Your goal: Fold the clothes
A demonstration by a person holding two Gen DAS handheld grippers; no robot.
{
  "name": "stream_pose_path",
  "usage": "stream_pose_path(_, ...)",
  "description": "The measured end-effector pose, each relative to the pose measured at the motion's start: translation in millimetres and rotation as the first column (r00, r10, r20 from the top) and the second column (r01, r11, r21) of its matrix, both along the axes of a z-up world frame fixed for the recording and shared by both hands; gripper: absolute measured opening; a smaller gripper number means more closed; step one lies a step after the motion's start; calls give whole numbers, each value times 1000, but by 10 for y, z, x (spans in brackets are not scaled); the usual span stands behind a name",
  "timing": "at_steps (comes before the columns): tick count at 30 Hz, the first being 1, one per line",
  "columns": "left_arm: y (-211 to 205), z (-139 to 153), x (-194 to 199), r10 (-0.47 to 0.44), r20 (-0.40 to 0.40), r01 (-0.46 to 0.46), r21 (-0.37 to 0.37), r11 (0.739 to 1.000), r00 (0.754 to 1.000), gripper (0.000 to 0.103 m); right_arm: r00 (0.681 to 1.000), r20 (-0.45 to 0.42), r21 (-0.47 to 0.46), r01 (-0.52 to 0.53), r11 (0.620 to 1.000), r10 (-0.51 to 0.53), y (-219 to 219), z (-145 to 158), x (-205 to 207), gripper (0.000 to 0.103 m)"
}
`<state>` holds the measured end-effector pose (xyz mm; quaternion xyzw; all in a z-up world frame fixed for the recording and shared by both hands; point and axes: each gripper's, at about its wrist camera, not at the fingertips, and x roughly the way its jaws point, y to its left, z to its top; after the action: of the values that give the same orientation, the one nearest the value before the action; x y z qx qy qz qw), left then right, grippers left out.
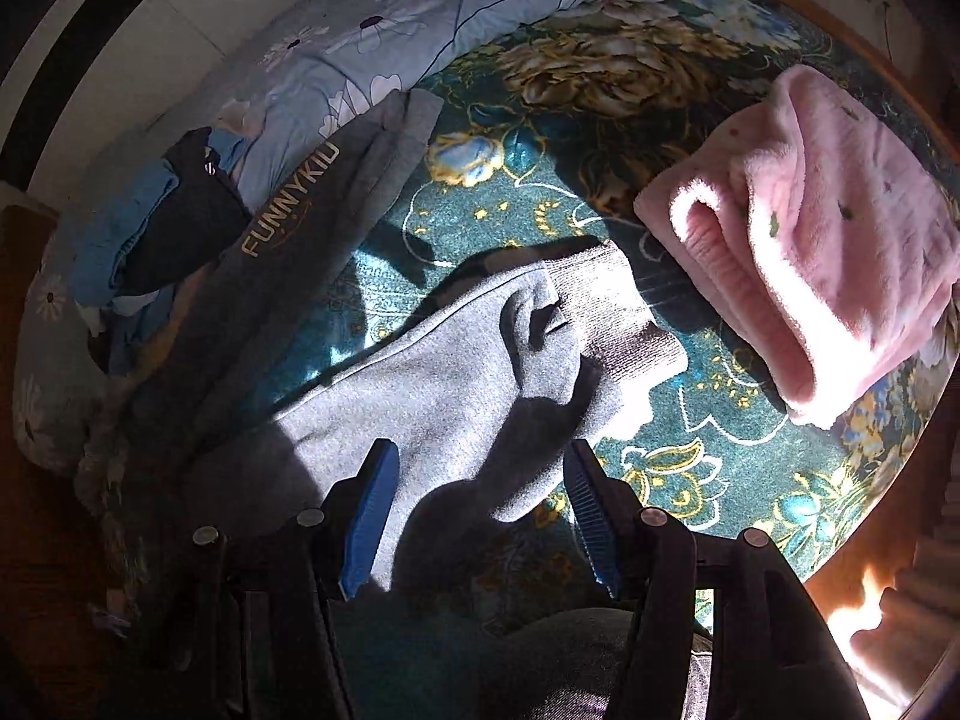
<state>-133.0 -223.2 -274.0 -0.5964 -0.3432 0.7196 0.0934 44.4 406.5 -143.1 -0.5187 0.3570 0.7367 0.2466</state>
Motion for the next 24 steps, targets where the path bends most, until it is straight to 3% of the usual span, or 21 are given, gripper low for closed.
stream_pose_path(4,-57,-23,9,31,-8,-30,17,999,1000,9,1000,0,-17,16,1000,-16,-42,-43,-49,58)
stream_pose_path(10,-178,88,72,57,-82,-55,27,998,995,7,997,-5,-59,79,995,-80,47,-300,47,58)
stream_pose_path(16,-219,18,47,42,-52,-42,15,999,998,7,972,-58,-182,213,960,-226,243,-588,314,58)
stream_pose_path(24,-248,-77,50,66,-15,-65,19,998,998,7,961,-27,-257,258,931,-274,335,-887,486,58)
